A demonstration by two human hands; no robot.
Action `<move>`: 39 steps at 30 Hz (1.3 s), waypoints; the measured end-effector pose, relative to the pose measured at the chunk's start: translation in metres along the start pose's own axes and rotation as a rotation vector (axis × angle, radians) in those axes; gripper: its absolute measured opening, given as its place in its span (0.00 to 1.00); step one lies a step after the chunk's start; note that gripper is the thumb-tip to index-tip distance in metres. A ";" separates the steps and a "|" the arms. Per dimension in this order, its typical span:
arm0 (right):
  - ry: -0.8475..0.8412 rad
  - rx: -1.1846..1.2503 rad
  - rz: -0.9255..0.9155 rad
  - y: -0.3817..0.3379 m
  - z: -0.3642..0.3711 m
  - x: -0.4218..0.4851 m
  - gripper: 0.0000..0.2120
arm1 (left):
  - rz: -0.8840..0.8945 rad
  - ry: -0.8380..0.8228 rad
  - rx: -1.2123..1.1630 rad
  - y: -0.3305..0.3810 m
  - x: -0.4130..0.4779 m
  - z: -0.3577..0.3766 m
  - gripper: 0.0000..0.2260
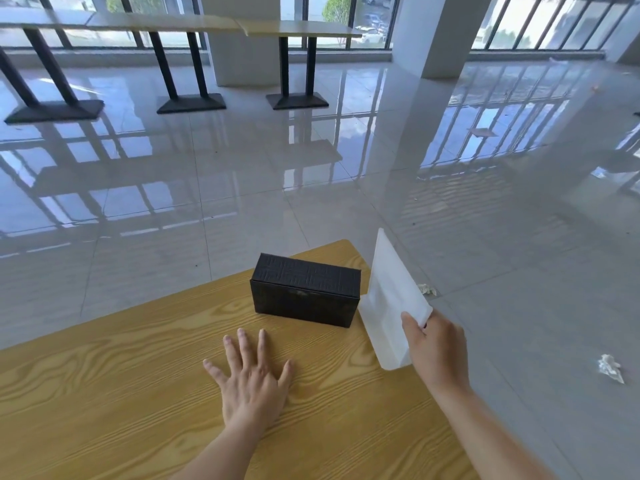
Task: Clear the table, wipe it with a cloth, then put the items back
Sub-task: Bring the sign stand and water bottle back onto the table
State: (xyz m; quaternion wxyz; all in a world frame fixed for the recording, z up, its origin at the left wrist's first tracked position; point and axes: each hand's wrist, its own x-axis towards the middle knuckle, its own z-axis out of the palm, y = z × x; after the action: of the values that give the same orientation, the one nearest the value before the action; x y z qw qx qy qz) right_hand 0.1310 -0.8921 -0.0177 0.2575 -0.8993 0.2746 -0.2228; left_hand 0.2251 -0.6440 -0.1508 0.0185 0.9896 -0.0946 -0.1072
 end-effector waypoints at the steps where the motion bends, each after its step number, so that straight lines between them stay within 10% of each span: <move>1: 0.000 0.004 0.004 0.000 0.003 0.004 0.25 | 0.000 0.005 0.003 0.000 0.000 0.000 0.39; 39: -0.101 0.183 0.079 -0.007 0.084 0.136 0.10 | 0.003 0.172 -0.061 -0.002 0.007 0.019 0.37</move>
State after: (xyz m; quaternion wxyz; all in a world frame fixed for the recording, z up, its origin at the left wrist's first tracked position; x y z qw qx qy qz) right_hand 0.2813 -0.9417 -0.0432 0.3606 -0.8705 0.2752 -0.1911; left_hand 0.2282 -0.6436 -0.1706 0.0566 0.9940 -0.0907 -0.0247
